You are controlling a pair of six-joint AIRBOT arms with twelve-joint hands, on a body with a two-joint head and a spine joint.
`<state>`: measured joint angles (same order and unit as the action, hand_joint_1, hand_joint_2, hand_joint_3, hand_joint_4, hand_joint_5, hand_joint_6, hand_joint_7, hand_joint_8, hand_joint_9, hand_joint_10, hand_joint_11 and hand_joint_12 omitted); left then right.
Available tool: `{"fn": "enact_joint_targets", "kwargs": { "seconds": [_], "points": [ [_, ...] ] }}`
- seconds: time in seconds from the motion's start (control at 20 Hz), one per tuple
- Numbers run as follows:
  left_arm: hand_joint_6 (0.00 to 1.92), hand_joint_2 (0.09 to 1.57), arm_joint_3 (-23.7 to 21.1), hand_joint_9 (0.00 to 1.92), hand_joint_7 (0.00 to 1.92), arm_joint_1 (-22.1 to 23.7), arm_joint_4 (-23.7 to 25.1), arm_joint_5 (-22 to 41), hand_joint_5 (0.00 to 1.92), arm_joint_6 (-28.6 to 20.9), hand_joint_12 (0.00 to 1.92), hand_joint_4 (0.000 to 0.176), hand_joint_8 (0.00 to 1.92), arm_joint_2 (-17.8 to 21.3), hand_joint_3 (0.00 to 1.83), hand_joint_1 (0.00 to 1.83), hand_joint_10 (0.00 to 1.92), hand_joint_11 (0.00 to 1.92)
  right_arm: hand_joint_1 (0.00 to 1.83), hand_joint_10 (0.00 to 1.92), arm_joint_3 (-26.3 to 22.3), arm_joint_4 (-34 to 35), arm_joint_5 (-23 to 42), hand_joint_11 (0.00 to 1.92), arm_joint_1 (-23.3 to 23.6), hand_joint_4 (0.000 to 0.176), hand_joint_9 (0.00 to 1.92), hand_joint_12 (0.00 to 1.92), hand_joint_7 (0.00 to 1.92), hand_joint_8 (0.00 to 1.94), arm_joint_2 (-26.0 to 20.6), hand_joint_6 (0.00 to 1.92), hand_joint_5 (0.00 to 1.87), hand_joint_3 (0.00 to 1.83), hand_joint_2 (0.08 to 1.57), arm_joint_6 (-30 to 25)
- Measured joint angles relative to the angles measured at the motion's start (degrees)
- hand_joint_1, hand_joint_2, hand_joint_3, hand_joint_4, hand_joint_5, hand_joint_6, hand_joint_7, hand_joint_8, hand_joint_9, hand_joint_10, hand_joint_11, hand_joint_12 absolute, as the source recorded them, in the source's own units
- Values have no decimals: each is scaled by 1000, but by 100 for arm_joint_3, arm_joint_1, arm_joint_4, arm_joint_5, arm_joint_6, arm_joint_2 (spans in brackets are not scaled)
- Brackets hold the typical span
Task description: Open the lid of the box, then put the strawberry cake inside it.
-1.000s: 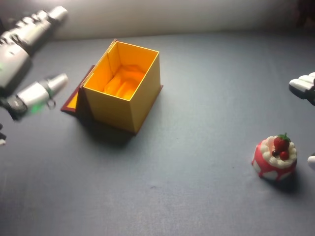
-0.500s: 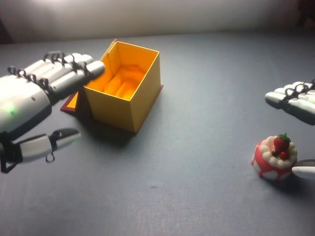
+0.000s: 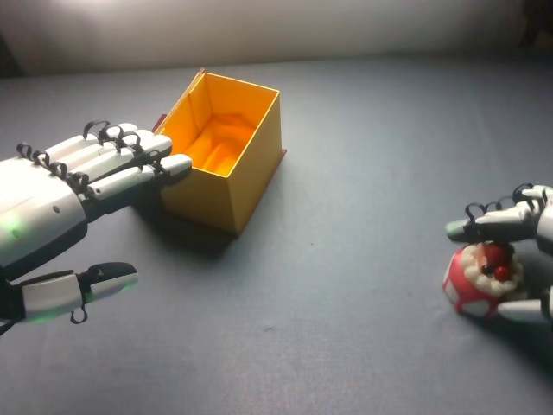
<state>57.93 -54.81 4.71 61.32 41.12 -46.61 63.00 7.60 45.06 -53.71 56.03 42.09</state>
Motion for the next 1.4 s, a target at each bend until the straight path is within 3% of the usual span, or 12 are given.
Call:
{"fn": "enact_joint_targets", "kwargs": {
  "seconds": [0.15,0.25,0.4,0.6,0.75,0.8,0.85,0.9,0.95,1.1,1.25,1.4],
  "points": [
    [4,1339,-63,0,0,-188,-22,94,73,2,422,3,0,160,1,653,0,0,1100,1920,-2,-223,-138,1276,175,0,1159,1921,929,1855,9,1361,729,1,1250,-2],
    [5,1325,-101,0,0,-267,-55,186,98,-2,595,0,0,186,0,687,0,0,1186,1903,-26,-396,-94,996,378,0,875,1921,733,1706,-15,1190,682,0,1280,-4],
    [1,1293,-146,0,0,-393,26,199,96,-46,722,10,0,188,0,623,0,0,1221,1574,4,-752,2,899,831,0,883,1866,852,1455,-37,1145,750,0,1223,-26],
    [1,1349,-146,0,0,-450,-63,223,53,-151,345,52,0,144,1,689,0,0,1171,1907,299,-1130,-39,860,1576,0,793,1921,669,1796,223,1253,624,6,1314,-50],
    [2,1352,-146,0,0,-555,-11,195,70,-245,209,62,0,74,1,615,0,0,1292,1720,575,-1447,-188,539,2177,0,664,1880,684,1522,597,1365,602,0,1287,-52],
    [3,1346,-138,0,0,-562,-26,151,79,-273,232,56,0,39,0,614,0,0,1136,1444,671,-1539,-247,427,2361,0,558,1828,662,1552,737,1500,585,5,1316,-55],
    [3,1341,-116,0,0,-560,-26,133,74,-319,320,62,0,2,0,609,0,0,1146,1177,785,-1617,-332,563,2527,0,720,1642,775,1387,894,1456,627,0,1273,-55],
    [2,1344,-92,0,0,-560,-39,129,76,-354,305,60,0,-46,0,615,0,0,1204,1634,894,-1690,-428,856,2671,0,878,1865,790,1548,1045,1113,754,0,1238,-57],
    [2,1346,-72,0,0,-560,-39,120,70,-378,248,69,0,-96,0,607,0,0,1211,1803,992,-1757,-525,971,2820,0,926,1910,778,1607,1172,1062,767,1,1238,-61],
    [9,1346,4,0,0,-560,-26,63,93,-503,225,40,0,-229,0,655,0,0,1216,1681,1270,-1792,-774,978,3143,0,957,1890,796,1582,1440,1087,731,0,1243,-68],
    [8,1333,74,0,0,-573,46,4,142,-586,476,18,0,-319,0,670,0,0,1216,1547,1578,-1930,-1027,924,3493,0,884,1822,809,1540,1757,1106,732,4,1235,-68],
    [2,1344,140,0,0,-573,70,-52,144,-671,592,14,0,-422,4,650,0,0,1325,1642,1843,-2020,-1209,524,3646,0,676,1732,703,1454,2151,1208,687,3,1254,-70]
  ]
}}
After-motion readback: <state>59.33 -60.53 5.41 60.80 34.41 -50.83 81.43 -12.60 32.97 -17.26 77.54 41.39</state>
